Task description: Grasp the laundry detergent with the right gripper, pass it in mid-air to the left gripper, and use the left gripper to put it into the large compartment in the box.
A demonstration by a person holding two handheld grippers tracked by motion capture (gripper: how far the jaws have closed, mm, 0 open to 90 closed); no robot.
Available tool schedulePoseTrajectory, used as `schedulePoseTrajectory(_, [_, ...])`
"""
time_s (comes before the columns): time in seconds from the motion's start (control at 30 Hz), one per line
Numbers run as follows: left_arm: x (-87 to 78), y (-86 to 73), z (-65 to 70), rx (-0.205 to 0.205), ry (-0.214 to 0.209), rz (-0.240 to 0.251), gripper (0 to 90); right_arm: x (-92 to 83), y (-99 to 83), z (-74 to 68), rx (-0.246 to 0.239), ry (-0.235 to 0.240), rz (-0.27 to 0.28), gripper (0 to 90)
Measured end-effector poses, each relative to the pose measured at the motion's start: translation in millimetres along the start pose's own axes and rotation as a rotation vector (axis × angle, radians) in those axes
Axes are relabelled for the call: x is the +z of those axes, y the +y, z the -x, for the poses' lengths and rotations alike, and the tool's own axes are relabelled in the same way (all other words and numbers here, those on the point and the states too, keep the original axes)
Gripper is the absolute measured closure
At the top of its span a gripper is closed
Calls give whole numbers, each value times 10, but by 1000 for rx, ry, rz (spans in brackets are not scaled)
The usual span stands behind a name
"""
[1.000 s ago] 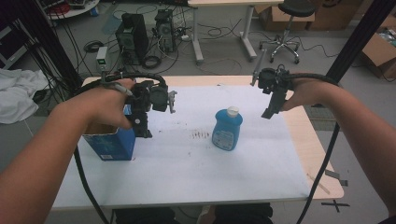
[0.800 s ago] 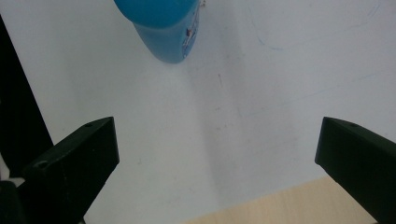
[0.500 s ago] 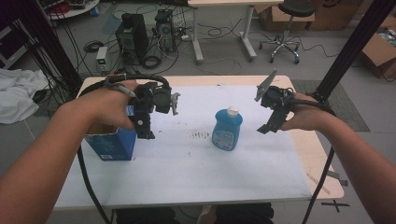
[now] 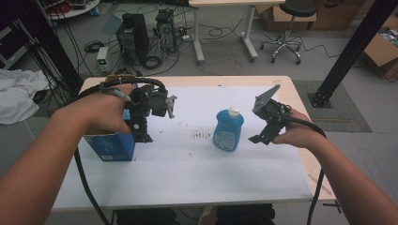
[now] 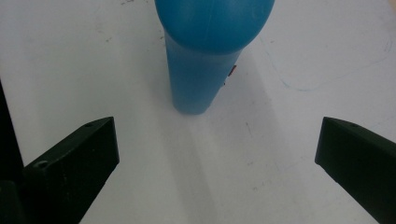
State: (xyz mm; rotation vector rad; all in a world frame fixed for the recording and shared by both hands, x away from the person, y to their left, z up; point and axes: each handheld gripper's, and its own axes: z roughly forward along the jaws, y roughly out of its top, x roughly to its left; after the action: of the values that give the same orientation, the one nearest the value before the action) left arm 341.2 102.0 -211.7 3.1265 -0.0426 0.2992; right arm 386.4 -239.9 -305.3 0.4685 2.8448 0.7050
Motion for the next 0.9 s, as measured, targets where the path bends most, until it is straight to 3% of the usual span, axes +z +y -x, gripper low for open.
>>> schedulePoseTrajectory(0.3, [13, -39, 16, -5, -1, 6, 1, 264, -122, -30, 56, -12, 106, 0])
schedulePoseTrajectory(0.63, [30, -25, 18, -5, -5, 5, 1, 520, -207, -42, 87, -17, 154, 0])
schedulePoseTrajectory(0.9, [20, -22, 15, -1, 0, 11, 1, 626, -293, -80, 131, -19, 272, 0])
